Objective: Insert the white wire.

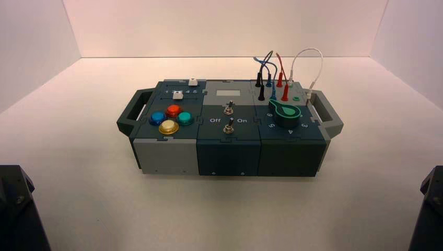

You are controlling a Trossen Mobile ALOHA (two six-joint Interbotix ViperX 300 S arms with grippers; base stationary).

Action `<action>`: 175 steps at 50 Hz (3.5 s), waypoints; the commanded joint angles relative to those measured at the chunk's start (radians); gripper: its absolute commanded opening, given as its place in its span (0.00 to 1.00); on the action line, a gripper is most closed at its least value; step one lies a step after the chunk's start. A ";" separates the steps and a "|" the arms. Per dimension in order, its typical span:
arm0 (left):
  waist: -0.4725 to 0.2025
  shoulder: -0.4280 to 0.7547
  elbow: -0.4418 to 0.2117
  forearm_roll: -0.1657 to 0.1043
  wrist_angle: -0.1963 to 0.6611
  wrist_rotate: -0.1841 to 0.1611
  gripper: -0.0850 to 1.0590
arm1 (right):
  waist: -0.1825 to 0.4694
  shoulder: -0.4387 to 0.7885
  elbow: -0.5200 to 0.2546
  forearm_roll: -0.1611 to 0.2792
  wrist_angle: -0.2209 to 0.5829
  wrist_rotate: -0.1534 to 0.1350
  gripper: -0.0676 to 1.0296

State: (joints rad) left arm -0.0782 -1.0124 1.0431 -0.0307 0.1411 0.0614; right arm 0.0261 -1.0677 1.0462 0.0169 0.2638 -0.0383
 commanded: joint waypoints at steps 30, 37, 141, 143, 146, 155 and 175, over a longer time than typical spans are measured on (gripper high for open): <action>-0.058 0.048 -0.057 -0.005 0.044 0.000 0.10 | 0.069 0.046 -0.048 0.006 0.061 0.000 0.19; -0.092 0.075 -0.060 -0.005 0.060 0.000 0.12 | 0.084 0.075 -0.060 0.017 0.112 0.000 0.23; -0.834 0.581 -0.060 -0.132 -0.044 -0.261 0.18 | 0.264 0.669 -0.100 0.235 0.479 -0.041 0.51; -0.834 0.580 -0.060 -0.132 -0.044 -0.261 0.18 | 0.267 0.670 -0.103 0.236 0.480 -0.041 0.51; -0.834 0.578 -0.060 -0.132 -0.044 -0.261 0.18 | 0.267 0.675 -0.106 0.236 0.482 -0.043 0.51; -0.834 0.577 -0.058 -0.132 -0.049 -0.259 0.18 | 0.287 0.704 -0.124 0.247 0.485 -0.043 0.51; -0.834 0.581 -0.057 -0.132 -0.055 -0.256 0.18 | 0.299 0.804 -0.175 0.250 0.476 -0.044 0.51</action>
State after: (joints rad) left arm -0.9097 -0.4249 1.0140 -0.1611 0.0966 -0.1948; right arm 0.3206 -0.2654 0.9035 0.2623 0.7455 -0.0767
